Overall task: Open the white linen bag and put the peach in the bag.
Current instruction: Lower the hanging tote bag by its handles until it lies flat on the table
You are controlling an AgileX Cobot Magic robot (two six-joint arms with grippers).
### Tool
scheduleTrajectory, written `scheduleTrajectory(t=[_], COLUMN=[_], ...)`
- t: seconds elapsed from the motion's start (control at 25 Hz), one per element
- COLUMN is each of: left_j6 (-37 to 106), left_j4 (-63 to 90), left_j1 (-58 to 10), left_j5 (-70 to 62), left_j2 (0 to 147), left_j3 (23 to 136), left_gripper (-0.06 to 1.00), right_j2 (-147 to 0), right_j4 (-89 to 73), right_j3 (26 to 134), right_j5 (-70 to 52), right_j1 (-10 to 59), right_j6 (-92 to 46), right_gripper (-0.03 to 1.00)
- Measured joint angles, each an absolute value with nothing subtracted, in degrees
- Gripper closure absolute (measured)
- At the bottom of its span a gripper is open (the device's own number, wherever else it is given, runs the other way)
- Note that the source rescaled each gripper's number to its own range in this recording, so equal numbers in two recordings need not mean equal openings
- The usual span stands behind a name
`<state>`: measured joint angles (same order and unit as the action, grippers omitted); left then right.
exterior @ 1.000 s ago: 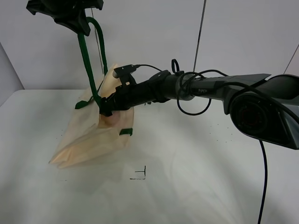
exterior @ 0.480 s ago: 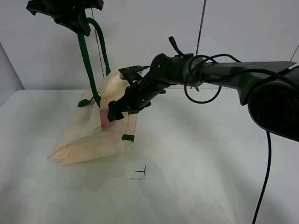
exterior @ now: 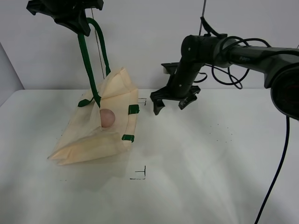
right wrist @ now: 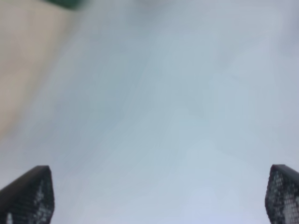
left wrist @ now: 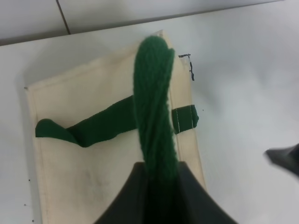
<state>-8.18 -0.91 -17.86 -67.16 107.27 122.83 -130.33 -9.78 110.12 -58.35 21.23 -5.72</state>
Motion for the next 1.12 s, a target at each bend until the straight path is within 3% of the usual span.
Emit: scheduleTrajectory(t=[0.44, 0.84, 1.12], left_j6=[-8.2, -8.2, -8.2], left_j4=[-0.9, -0.9, -0.9], left_j1=[-17.9, -17.9, -17.9], left_j5=[-67.2, -67.2, -67.2], left_j2=[107.3, 107.3, 107.3], left_j3=[122.8, 122.8, 122.8], left_gripper=[0.94, 0.94, 0.94], right_j2=[-130.3, -128.5, -113.1], right_j4=[-6.4, -6.4, -6.3], right_j3=[110.1, 108.5, 94.1], right_j5=[-63.7, -69.2, -69.2], right_j1=[3.3, 2.8, 2.8], right_j6=[-5.2, -4.0, -3.4], right_gripper=[-0.03, -0.03, -0.03])
